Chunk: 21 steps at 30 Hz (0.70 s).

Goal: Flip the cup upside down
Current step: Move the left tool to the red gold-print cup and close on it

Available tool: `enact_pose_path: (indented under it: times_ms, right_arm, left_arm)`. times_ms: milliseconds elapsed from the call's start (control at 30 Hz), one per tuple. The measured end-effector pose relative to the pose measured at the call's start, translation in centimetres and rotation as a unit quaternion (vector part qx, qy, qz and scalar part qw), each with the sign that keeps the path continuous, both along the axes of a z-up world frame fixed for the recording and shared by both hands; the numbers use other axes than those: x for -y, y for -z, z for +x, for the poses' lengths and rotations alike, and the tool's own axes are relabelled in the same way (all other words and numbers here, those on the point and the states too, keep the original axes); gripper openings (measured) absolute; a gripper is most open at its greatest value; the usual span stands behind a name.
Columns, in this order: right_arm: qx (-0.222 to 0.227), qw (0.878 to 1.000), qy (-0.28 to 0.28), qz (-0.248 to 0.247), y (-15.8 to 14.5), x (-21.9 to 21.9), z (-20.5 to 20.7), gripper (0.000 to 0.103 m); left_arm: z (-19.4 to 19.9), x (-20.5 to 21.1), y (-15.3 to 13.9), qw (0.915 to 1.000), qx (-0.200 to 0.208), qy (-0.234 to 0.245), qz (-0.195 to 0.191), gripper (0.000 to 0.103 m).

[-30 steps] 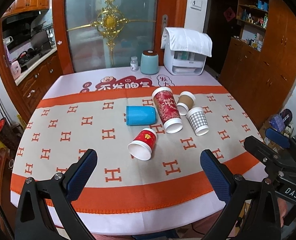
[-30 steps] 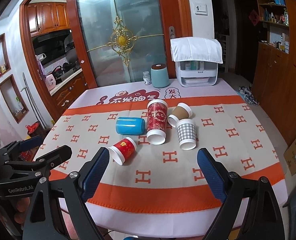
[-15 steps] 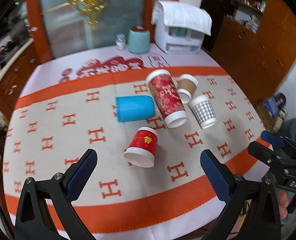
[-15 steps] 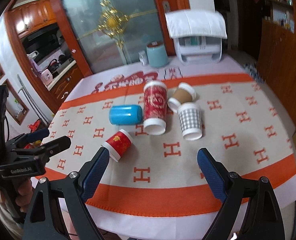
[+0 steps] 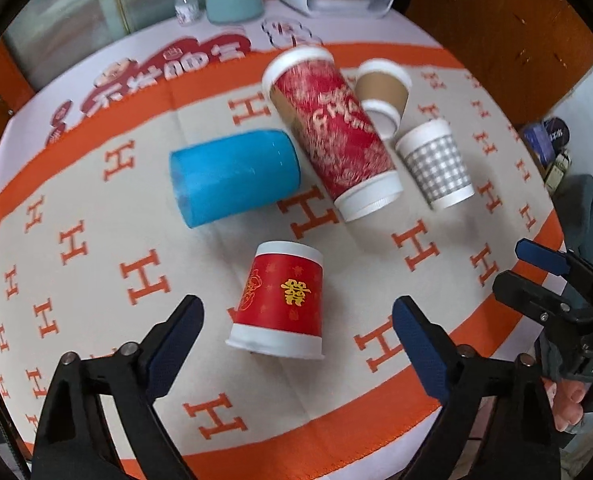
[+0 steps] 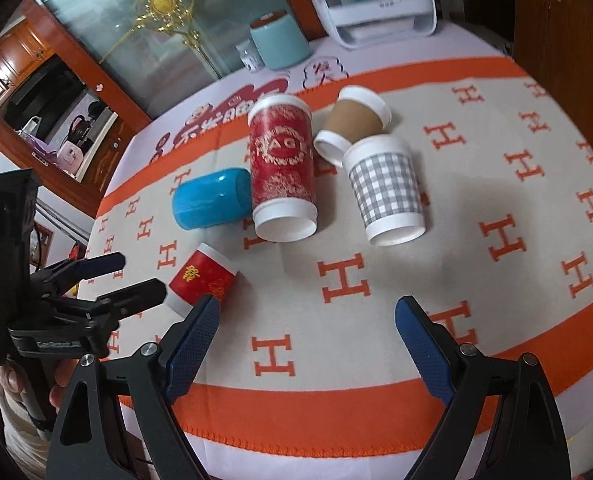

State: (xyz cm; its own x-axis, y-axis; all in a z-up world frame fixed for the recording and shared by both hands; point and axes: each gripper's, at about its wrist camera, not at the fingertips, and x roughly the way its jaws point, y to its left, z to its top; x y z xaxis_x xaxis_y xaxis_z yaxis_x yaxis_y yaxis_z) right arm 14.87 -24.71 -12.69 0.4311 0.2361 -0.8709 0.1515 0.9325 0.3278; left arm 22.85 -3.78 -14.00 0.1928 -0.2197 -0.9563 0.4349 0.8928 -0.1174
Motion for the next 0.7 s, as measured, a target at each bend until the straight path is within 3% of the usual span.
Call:
enact_pose_path:
  times_ms: [200, 400, 533, 700]
  right_arm:
    - [-0.030, 1.000, -0.008, 0.004, 3.4, -0.7, 1.4, 0.087]
    - [-0.053, 0.998, -0.004, 0.015, 6.2, -0.7, 2.1, 0.086]
    - [-0.061, 0.998, -0.001, 0.019, 7.1, -0.5, 2.1, 0.086]
    - [-0.068, 0.997, 0.005, 0.024, 8.0, 0.0, 2.1, 0.086]
  left_arm:
    - [1.4, 0.6, 2.8, 0.9986, -0.050, 0.014, 0.010, 0.082]
    - [2.3, 1.3, 4.0, 0.9970, -0.065, 0.025, 0.032, 0.078]
    - [2.9, 1.7, 5.0, 0.9943, -0.078, 0.035, 0.063, 0.068]
    - [3.4, 2.3, 6.0, 0.9912, -0.083, 0.048, 0.091, 0.068]
